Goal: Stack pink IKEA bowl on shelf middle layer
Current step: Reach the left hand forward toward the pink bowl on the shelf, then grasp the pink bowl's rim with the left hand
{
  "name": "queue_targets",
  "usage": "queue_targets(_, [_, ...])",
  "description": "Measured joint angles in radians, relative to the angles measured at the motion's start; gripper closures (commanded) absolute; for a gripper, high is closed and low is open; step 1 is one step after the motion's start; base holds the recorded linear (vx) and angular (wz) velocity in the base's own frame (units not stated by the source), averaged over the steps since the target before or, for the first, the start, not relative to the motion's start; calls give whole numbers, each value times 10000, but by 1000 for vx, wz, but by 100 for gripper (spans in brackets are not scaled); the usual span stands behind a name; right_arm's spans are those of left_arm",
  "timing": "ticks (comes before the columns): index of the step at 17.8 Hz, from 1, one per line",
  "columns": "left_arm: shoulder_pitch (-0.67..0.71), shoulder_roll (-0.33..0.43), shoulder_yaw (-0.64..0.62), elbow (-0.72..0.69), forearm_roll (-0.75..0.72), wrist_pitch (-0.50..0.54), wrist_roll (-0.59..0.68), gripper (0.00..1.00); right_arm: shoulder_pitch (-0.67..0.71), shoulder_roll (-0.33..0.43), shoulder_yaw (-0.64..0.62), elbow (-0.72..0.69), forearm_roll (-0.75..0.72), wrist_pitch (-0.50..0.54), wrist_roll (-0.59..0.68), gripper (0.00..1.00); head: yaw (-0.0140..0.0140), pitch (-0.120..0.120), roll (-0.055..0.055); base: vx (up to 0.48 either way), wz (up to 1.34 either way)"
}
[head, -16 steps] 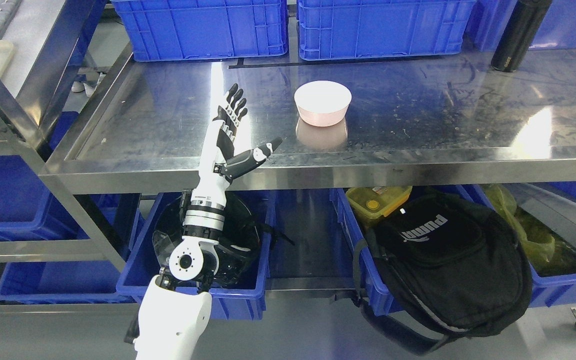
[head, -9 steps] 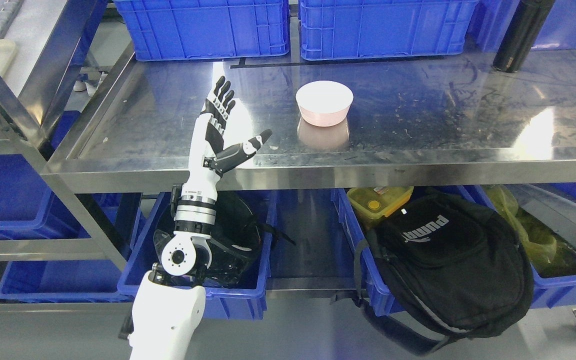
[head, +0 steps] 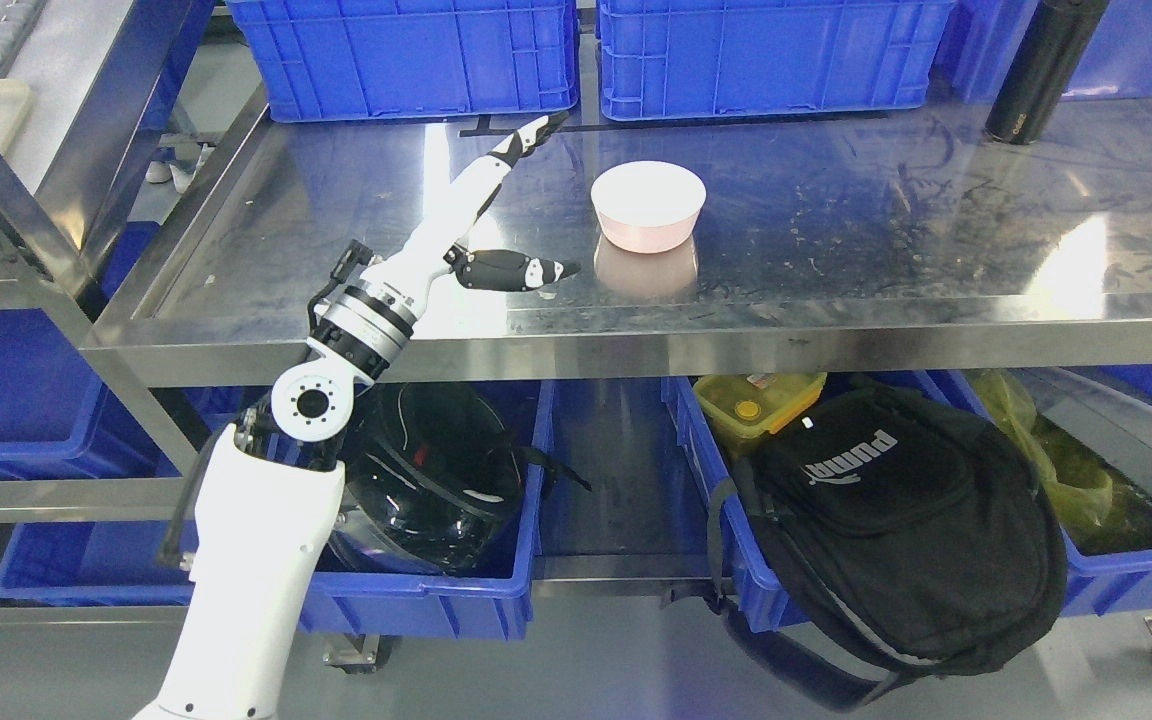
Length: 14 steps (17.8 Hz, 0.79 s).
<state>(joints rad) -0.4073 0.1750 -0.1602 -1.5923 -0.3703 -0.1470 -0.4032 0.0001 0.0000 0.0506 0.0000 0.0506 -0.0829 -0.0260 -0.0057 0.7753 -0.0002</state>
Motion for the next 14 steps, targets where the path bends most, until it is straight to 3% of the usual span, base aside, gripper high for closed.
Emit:
queue_targets(4, [-1458, 365, -808, 88, -1909, 1085, -1449, 5, 0, 0, 0, 0, 0, 3, 0, 0, 0, 0, 0, 0, 0])
queue_targets(9, [-2884, 315, -2034, 537, -3482, 1503, -2351, 0, -1, 0, 0, 0, 0, 5, 0, 0, 0, 0, 0, 0, 0])
queue_targets(14, [-3562, -201, -2732, 1152, -4554, 1742, -2666, 10, 0, 0, 0, 0, 0, 4, 0, 0, 0, 0, 0, 0, 0])
